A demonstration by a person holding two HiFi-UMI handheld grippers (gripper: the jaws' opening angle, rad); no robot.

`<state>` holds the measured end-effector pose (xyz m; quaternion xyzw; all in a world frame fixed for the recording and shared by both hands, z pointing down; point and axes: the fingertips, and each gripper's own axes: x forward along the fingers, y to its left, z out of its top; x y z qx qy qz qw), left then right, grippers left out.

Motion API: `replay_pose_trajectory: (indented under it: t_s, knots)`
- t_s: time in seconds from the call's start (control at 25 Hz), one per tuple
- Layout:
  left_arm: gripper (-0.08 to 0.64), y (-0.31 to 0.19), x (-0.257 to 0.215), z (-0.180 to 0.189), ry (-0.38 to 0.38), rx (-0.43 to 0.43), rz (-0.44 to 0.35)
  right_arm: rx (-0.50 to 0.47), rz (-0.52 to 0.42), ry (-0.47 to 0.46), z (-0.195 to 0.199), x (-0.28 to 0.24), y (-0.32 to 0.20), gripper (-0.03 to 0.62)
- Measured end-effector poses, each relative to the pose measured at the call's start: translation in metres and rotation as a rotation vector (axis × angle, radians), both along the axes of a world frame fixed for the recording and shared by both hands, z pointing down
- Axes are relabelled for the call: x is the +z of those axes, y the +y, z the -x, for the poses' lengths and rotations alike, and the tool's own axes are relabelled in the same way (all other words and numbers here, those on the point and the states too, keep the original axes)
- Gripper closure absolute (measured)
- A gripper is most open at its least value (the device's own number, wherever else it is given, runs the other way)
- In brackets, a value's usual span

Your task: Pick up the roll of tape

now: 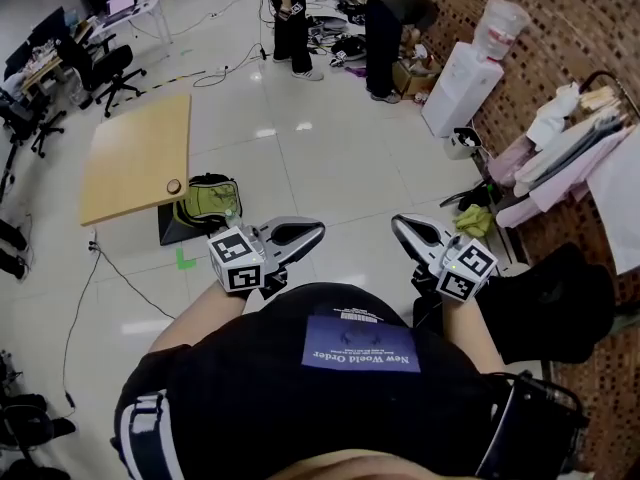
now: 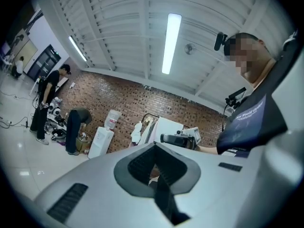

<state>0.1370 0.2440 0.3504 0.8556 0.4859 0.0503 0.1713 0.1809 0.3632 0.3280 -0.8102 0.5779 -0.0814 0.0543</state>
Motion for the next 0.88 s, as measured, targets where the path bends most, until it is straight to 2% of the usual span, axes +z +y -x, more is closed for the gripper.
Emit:
replay_pose_trajectory:
  t_s: [0.28,0.48,0.6,0.88]
  knots:
    - [0.554,-0.041,0.011,-0.054,-0.028,-0.025,-0.002,-0.037,-0.007,-0.045,-0.057,0.015,-0.047,0.606]
    - [0.554,-0.051,0.018,-0.105,-0.044,-0.102,-0.015,-0.104,-0.028,-0.057,-0.12,0.022,-0.058,0.606]
    - [0.554,-0.054,0.014,-0.147,-0.031,-0.175,-0.028,-0.175,-0.032,-0.055,-0.171,0.021,-0.063,0.606]
    - [0.554,-0.074,0.006,-0.225,-0.021,-0.412,-0.001,-0.406,-0.015,-0.006,-0.276,0.01,-0.099,0.606]
